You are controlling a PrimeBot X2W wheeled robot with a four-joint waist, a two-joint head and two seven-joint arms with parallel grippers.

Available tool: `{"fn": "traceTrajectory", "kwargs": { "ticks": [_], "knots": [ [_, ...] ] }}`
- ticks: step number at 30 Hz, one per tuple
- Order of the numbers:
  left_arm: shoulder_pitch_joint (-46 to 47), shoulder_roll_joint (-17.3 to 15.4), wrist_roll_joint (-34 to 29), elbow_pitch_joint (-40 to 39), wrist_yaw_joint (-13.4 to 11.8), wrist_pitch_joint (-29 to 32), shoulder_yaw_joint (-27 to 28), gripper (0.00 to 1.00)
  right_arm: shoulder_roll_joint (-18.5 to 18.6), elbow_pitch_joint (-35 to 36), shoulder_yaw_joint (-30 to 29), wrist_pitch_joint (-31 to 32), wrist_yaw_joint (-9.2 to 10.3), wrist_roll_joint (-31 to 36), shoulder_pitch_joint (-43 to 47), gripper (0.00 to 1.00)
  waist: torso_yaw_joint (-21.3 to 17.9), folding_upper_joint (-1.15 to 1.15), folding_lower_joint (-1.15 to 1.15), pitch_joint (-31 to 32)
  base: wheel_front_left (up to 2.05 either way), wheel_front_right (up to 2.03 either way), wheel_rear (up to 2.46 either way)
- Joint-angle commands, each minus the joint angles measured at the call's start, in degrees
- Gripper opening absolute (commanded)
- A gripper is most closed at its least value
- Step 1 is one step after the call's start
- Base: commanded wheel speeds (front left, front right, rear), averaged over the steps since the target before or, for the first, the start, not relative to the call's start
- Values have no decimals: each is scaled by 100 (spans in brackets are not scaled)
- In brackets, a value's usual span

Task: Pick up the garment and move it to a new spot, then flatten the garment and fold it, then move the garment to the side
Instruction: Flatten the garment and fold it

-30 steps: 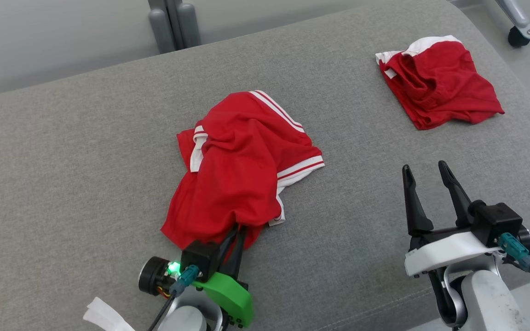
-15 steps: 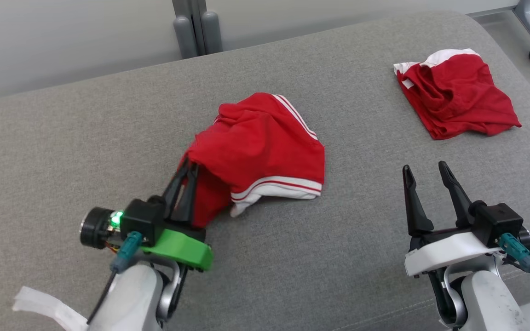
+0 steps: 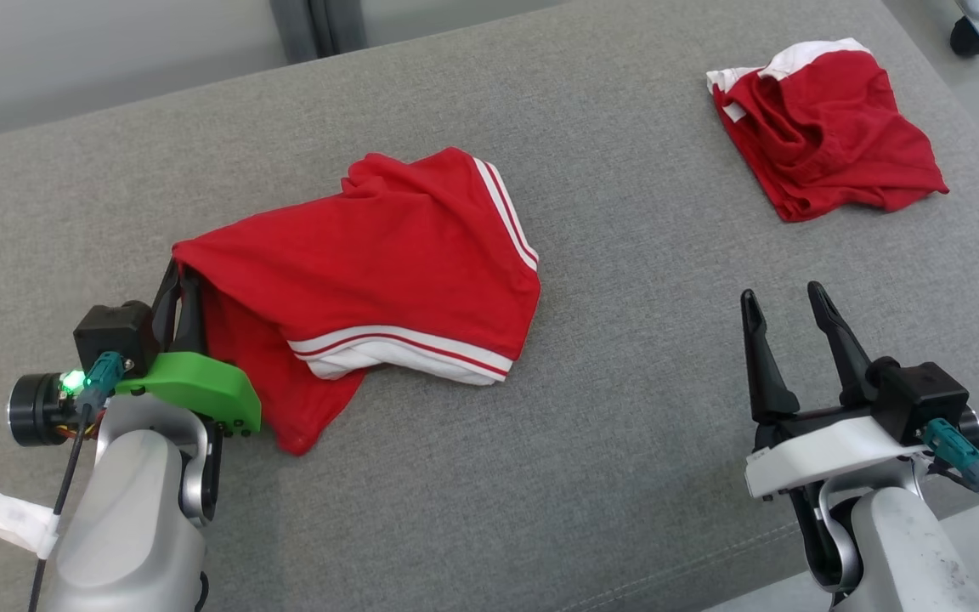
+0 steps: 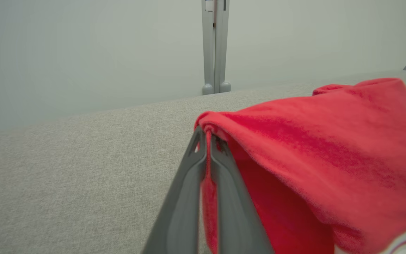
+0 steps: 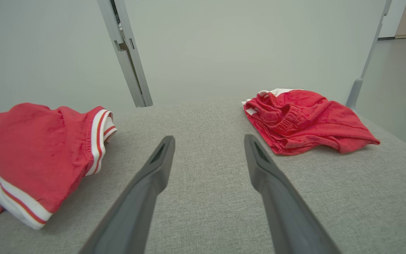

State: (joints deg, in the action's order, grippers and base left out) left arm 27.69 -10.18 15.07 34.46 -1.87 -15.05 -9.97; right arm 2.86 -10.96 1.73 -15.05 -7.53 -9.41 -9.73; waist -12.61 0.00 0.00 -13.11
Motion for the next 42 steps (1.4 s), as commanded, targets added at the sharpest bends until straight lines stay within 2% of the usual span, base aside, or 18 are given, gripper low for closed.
{"fn": "traceTrajectory", "kwargs": {
  "ticks": [1, 2, 3, 4, 8, 13, 19, 24, 33, 42],
  "knots": [
    [103, -1, 52, 137, -25, -17, 62, 29, 6, 12, -10, -18, 9, 27, -29, 100, -65, 0, 0, -96, 0, 0, 0],
    [116, 19, 55, 233, -6, -16, 89, 44, 5, 4, -2, -18, 9, 36, -24, 100, -57, 0, 0, -101, 0, 0, 0],
    [127, 42, 34, 304, 15, -17, 112, 97, 5, -10, 22, -18, 9, 40, -22, 100, -31, 0, 0, -100, 0, 0, 0],
    [123, 67, 22, 363, 19, -17, 137, 100, 3, -12, 34, -18, 9, 47, -18, 100, -1, 0, 0, -89, 0, 0, 0],
    [-74, 201, -61, 406, 90, -17, 171, 100, 5, -71, -9, -18, 9, 96, 52, 100, 192, 0, 0, 52, 0, 0, 0],
    [-507, 340, -119, -67, 190, -16, 358, 100, 6, -181, 89, -18, 9, 150, 139, 100, 483, 0, 0, 348, 0, 0, 0],
    [-1480, 574, -167, -1043, 379, -10, 495, 100, 10, -835, 609, -17, 9, 12, 332, 100, 931, 0, 0, 724, 0, 0, 0],
    [-2085, 693, -119, -1605, 424, -9, 337, 100, 9, -1397, 1128, 0, 9, -321, 180, 100, 1303, 0, 0, 778, 0, 0, 0],
    [-2423, 722, 89, -2224, 215, -10, -89, 100, 9, -2698, 1582, 109, 9, -910, -549, 100, 1896, 0, 0, 599, 0, 0, 0],
    [-2418, 724, 137, -2359, 65, -10, -237, 100, 10, -3787, 1705, 36, 9, -1393, -1218, 100, 2117, 0, 0, 531, 0, 0, 0]
  ]
}}
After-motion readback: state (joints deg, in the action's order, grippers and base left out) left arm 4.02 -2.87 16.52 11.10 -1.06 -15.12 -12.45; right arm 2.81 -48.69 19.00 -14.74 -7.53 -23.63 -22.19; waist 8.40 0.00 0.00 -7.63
